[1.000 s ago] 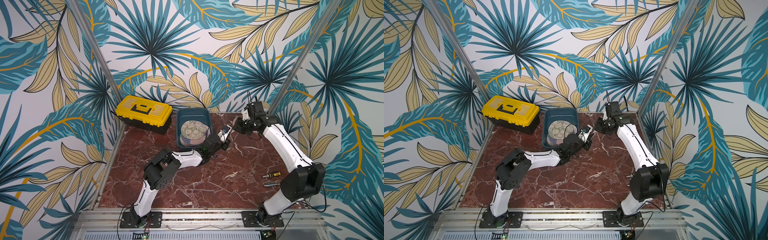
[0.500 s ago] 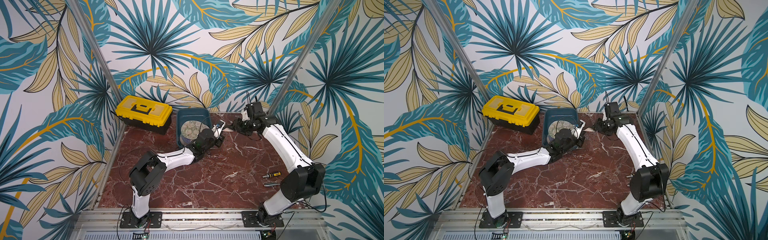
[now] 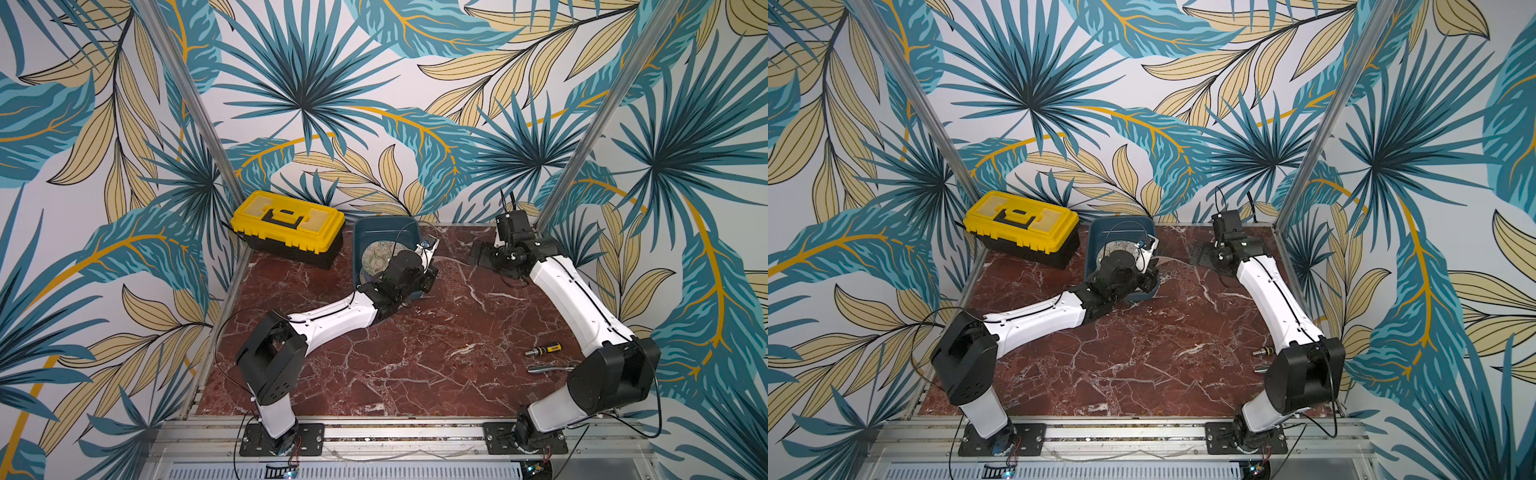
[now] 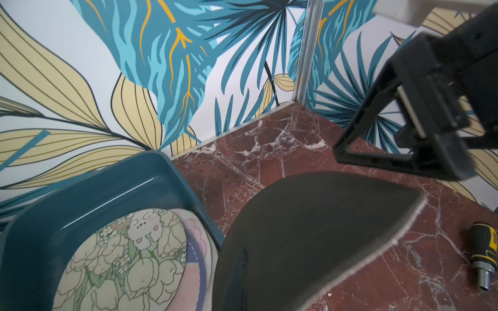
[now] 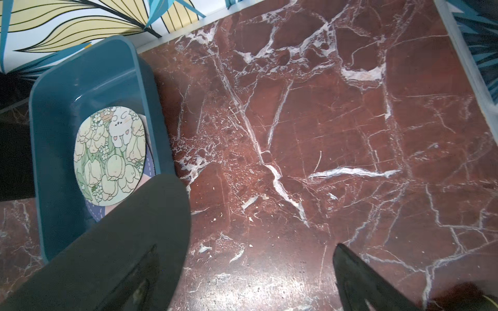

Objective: Put the coasters into the storage box
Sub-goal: Place the coaster in the storage box.

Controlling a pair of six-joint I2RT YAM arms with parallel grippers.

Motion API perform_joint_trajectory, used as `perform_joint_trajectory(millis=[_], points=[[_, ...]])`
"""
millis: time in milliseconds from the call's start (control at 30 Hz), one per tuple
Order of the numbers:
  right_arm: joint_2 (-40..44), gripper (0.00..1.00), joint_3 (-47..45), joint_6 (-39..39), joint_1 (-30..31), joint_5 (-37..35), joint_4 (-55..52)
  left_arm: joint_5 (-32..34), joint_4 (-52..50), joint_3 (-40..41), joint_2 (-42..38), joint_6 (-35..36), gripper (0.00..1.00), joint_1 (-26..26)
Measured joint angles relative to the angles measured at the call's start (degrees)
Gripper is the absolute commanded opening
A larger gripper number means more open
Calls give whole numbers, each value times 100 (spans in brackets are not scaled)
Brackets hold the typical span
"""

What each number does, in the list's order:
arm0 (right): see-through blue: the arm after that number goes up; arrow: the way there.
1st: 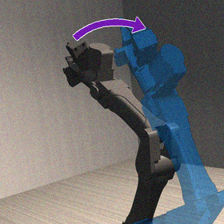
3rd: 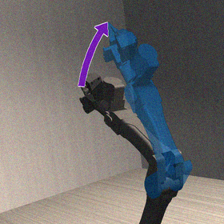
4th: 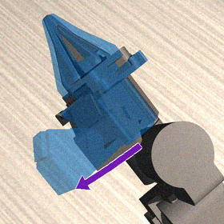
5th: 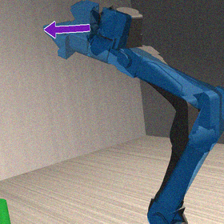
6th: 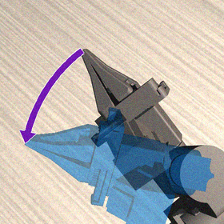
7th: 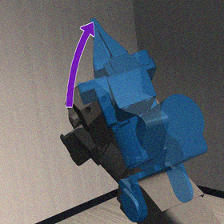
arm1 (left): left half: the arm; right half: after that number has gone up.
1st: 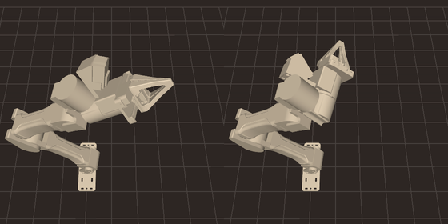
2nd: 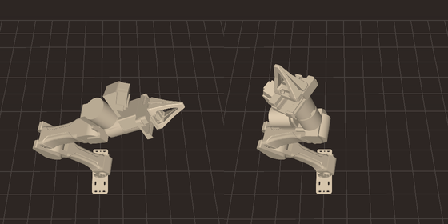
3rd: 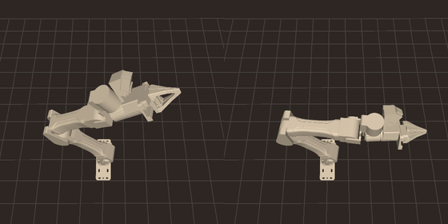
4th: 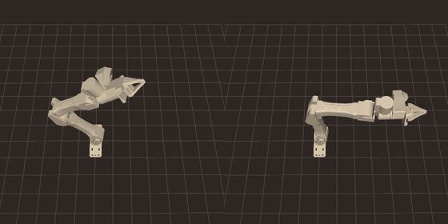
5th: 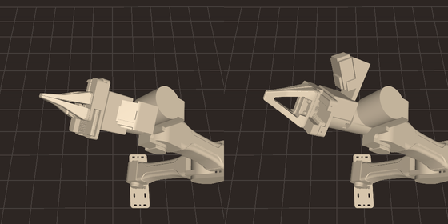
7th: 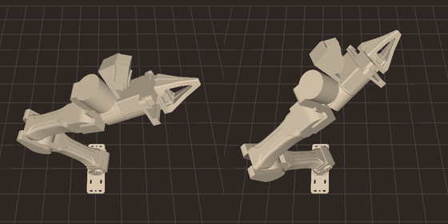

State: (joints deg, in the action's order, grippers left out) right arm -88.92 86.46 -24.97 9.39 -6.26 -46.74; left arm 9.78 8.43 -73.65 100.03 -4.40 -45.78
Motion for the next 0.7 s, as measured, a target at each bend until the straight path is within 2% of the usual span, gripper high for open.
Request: perform_joint_trajectory(millis=[133,433,700], points=[[26,100,-13,20,-44,-146,11,7,-507,-201,-15,-192,0,144],[20,99,-269,17,-52,-208,39,-214,-1405,-846,-17,-898,0,841],[-136,100,-295,17,-52,-175,66,-442,-1792,-1176,20,-1196,0,1176]])
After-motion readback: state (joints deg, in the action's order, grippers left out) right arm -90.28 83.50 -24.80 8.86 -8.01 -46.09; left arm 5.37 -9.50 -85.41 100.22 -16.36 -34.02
